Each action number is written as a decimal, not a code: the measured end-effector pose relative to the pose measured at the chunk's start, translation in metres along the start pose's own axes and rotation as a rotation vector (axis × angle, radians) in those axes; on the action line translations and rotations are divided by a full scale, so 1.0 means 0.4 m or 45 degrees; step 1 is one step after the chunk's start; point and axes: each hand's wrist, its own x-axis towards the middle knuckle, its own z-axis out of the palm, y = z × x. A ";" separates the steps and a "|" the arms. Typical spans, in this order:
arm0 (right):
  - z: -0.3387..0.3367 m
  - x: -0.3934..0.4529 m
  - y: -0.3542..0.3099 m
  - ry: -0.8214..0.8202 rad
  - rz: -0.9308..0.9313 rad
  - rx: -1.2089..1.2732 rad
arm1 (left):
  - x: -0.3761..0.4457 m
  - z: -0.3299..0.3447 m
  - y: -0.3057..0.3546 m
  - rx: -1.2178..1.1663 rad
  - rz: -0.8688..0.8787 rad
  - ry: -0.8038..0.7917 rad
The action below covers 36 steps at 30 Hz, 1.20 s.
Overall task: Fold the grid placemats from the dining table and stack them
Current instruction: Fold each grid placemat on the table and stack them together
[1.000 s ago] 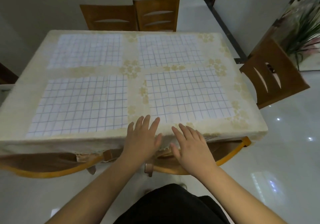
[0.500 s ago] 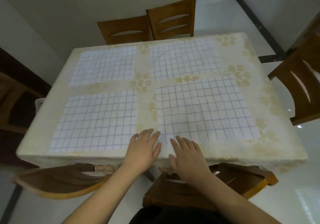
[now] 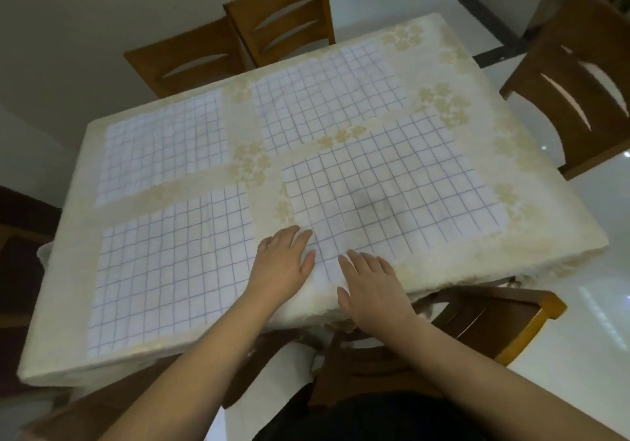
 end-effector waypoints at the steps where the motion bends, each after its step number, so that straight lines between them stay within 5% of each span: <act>1: 0.008 0.007 -0.016 -0.006 0.024 0.009 | 0.016 0.006 -0.016 -0.013 0.056 0.033; 5: 0.055 0.033 -0.076 -0.077 0.119 0.011 | 0.088 0.054 -0.093 -0.060 0.227 0.102; 10: 0.124 0.083 -0.138 -0.181 0.244 0.013 | 0.186 0.100 -0.183 -0.058 0.282 -0.081; 14: 0.167 0.143 -0.174 -0.218 0.386 0.001 | 0.256 0.134 -0.218 -0.315 0.019 -0.182; 21: 0.217 0.209 -0.190 -0.311 0.585 -0.120 | 0.317 0.168 -0.195 -1.519 -0.945 -0.245; 31: 0.218 0.213 -0.185 -0.279 0.437 -0.201 | 0.332 0.184 -0.220 -1.685 -1.168 -0.253; 36: 0.208 0.205 -0.224 -0.145 0.348 -0.217 | 0.321 0.197 -0.255 -1.574 -1.069 -0.296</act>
